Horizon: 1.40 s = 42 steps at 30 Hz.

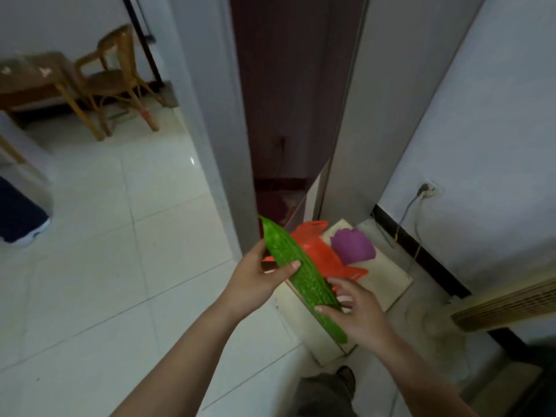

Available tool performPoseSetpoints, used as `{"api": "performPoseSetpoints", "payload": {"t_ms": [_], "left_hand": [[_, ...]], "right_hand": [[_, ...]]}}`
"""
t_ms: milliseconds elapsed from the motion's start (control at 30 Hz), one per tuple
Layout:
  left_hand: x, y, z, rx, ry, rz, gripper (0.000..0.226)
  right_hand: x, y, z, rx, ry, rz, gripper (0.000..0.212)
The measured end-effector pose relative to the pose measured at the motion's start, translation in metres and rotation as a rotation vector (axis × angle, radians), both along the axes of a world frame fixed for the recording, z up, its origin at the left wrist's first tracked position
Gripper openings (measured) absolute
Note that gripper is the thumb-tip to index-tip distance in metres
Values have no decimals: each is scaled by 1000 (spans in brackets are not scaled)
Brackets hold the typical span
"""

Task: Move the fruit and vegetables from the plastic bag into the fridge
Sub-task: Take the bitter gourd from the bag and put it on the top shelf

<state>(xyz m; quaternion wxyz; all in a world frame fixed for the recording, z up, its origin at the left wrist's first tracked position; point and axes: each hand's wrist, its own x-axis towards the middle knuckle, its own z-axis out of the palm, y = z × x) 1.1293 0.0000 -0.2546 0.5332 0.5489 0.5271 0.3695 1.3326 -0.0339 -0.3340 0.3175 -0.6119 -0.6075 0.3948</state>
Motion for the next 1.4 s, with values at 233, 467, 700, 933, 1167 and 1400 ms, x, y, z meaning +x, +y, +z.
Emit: {"api": "performPoseSetpoints", "payload": {"t_ms": [233, 467, 700, 933, 1167, 1400], "left_hand": [[-113, -49, 10, 2, -13, 69, 24], [-203, -70, 6, -18, -9, 216, 32], [-270, -48, -19, -94, 18, 299, 26], [-347, 50, -33, -121, 106, 281, 22], [-412, 197, 4, -21, 248, 224, 21], [-428, 327, 11, 54, 213, 133, 23]], "right_hand": [[-111, -34, 13, 18, 47, 70, 50], [-207, -24, 26, 4, 99, 217, 47], [-262, 25, 11, -31, 91, 233, 40], [-324, 121, -11, -2, 62, 138, 41], [-408, 257, 18, 98, 100, 64, 39], [-425, 353, 44, 97, 52, -46, 38]]}}
